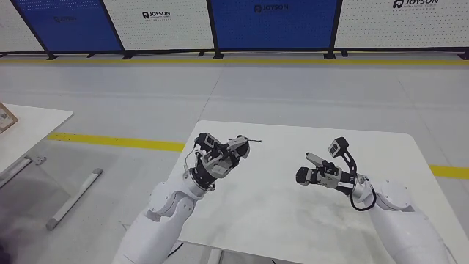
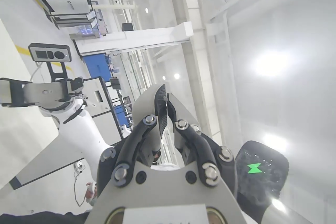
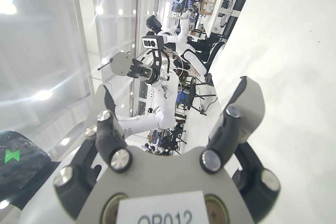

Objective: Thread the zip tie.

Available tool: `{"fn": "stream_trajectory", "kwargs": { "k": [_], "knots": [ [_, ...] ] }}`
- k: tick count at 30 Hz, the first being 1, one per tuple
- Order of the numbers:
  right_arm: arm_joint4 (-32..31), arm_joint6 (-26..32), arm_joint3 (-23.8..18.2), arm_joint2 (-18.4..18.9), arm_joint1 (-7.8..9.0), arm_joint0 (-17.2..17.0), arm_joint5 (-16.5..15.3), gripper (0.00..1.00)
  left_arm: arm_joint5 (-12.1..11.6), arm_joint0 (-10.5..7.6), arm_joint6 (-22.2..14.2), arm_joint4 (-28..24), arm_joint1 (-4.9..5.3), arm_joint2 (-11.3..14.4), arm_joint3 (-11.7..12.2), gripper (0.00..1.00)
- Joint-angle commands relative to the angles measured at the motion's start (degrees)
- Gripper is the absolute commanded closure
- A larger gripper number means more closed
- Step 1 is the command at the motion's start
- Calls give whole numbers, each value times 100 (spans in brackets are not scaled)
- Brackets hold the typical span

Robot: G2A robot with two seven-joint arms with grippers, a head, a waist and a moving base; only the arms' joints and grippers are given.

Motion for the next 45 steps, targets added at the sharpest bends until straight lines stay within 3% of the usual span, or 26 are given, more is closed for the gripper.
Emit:
{"fn": "stream_trajectory", "kwargs": {
  "k": [1,6,12,18,21,23,34,39,42,45],
  "knots": [
    [0,0,0,0,0,0,0,0,1,0,-3,-7,0,0,0,100],
    [0,0,0,0,0,0,0,0,101,-28,120,159,-6,85,33,100],
    [0,0,0,0,0,0,0,0,860,-208,408,1151,35,246,314,100],
    [0,0,0,0,0,0,0,0,1290,-338,338,1869,71,444,721,100],
    [0,0,0,0,0,0,0,0,1298,-384,298,2306,82,604,851,100],
    [0,0,0,0,0,0,0,0,1199,-379,212,2275,79,654,847,100],
    [0,0,0,0,0,0,0,0,1193,-377,281,2342,79,666,858,100],
    [0,0,0,0,0,0,0,0,1567,-498,561,3398,95,1000,1017,100],
    [0,0,0,0,0,0,0,0,1484,-496,342,3352,100,1060,1023,100],
    [0,0,0,0,0,0,0,0,1484,-496,342,3352,100,1060,1023,100]
  ]
}}
